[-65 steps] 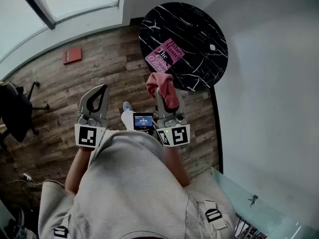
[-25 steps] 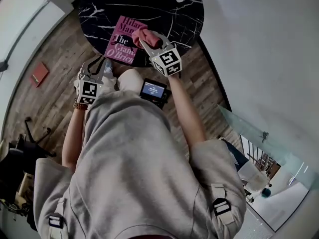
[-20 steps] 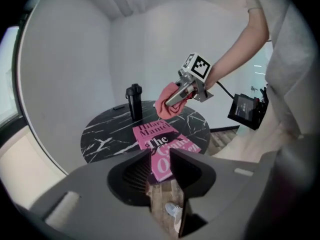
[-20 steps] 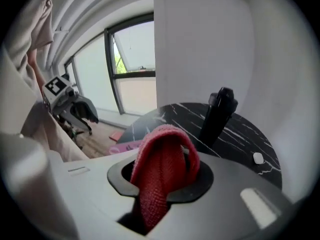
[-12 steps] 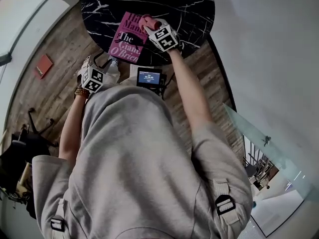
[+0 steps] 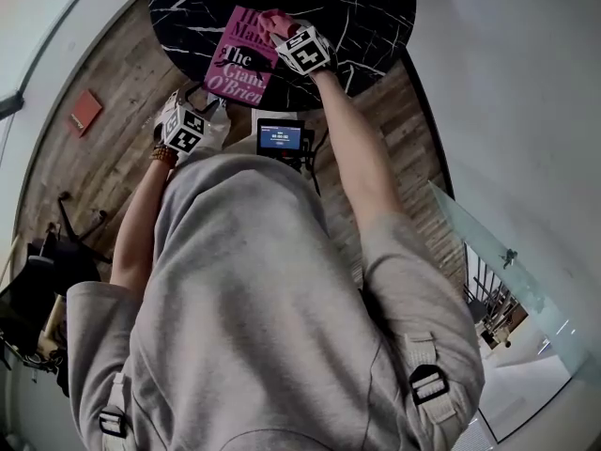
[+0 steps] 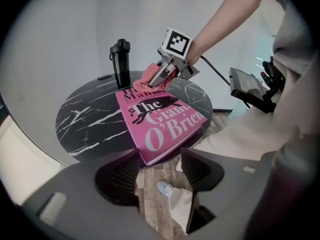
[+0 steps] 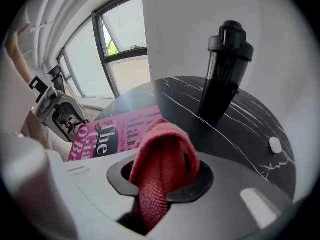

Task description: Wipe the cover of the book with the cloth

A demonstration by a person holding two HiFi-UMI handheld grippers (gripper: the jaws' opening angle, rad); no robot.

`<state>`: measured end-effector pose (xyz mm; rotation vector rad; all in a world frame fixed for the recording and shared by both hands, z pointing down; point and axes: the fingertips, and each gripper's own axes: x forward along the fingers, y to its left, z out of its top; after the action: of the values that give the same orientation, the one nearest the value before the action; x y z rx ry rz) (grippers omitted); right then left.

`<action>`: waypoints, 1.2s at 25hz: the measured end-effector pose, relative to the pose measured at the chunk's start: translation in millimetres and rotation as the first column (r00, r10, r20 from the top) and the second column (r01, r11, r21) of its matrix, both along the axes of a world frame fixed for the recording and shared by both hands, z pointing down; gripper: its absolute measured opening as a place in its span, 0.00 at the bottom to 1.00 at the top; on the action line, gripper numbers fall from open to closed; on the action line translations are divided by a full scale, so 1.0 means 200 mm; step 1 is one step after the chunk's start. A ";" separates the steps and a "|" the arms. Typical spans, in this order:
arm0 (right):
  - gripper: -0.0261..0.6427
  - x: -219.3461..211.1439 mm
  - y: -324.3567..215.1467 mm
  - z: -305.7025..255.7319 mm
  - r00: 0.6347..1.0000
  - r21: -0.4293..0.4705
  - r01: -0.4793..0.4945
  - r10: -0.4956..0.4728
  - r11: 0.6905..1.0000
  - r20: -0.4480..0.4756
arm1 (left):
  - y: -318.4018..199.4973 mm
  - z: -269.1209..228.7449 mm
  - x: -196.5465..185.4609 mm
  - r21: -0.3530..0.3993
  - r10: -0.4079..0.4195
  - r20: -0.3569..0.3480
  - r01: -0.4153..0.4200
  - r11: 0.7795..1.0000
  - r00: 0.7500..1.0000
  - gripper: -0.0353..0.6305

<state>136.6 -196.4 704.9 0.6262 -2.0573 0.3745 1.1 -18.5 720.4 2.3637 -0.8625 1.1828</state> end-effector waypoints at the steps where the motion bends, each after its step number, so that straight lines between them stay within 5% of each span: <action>1: 0.22 0.00 0.00 0.00 1.000 0.001 0.001 -0.001 1.000 -0.003 | -0.01 0.00 0.00 0.003 0.003 0.004 -0.003 1.000 1.000 0.44; 30: 0.20 -0.06 0.27 0.02 0.996 -0.067 0.065 -0.069 0.996 -0.054 | -0.06 0.01 0.02 0.028 0.056 0.032 -0.056 0.998 0.998 0.44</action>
<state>124.9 -142.7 708.9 0.5211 -1.9984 0.3790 5.5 -30.1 722.7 2.4131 -0.8336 1.2402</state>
